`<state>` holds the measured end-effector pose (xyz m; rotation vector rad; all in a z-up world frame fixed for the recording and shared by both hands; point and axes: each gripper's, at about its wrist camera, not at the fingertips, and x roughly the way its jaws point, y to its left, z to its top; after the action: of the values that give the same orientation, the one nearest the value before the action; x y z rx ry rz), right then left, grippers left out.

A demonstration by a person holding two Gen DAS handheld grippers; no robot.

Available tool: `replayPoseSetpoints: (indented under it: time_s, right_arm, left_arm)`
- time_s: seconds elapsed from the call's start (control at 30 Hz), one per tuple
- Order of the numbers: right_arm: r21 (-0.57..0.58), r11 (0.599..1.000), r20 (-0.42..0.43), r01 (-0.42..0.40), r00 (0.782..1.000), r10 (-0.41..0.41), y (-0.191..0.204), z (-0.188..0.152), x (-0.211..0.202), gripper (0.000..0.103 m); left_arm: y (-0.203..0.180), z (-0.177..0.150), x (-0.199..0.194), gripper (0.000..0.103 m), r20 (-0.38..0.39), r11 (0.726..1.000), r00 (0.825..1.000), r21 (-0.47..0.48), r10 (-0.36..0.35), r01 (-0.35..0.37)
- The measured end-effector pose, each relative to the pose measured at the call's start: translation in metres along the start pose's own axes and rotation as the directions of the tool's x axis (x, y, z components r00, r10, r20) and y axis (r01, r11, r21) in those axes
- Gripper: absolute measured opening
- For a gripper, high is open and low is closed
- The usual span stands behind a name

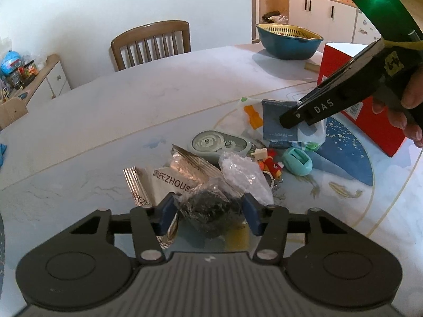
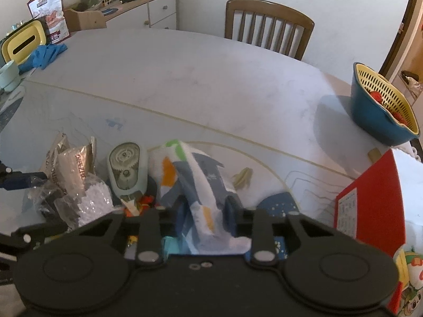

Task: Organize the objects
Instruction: 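Grasp the dark clear-wrapped bag with the left tool while the right tool grasps the white printed bag, then lift and carry the dark bag and white printed bag over the red box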

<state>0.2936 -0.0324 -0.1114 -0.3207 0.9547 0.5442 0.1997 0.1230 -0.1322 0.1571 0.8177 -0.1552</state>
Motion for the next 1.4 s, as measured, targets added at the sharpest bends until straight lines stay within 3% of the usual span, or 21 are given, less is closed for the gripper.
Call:
replayPoseSetpoints:
  time_s: [0.17,0.37,0.83,1.17,1.4]
  right_arm:
    - [0.013,1.0,0.023,0.009,1.0,-0.01,-0.001,-0.002,-0.005,0.017]
    - [0.05,0.999,0.056,0.005,0.998,-0.008,-0.007,-0.008,-0.021,0.011]
    - [0.127,0.991,0.126,-0.035,0.992,0.019,-0.027,-0.029,-0.094,0.011]
    - [0.183,0.982,0.178,-0.042,0.984,0.009,-0.061,-0.043,-0.141,0.011]
    - [0.226,0.973,0.222,-0.037,0.975,-0.014,-0.093,-0.056,-0.165,0.011]
  left_arm:
    - [0.0,0.001,-0.002,0.038,0.005,1.0,1.0,0.009,-0.012,0.012]
    - [0.002,0.001,-0.005,0.035,0.007,1.0,1.0,0.001,-0.021,0.021]
    - [0.009,0.007,-0.021,0.034,0.009,0.998,0.999,-0.053,-0.035,0.036]
    - [-0.009,0.039,-0.051,0.034,0.054,0.997,0.996,-0.041,-0.066,0.069]
    - [-0.049,0.074,-0.066,0.034,0.105,0.992,0.986,0.022,-0.127,0.126]
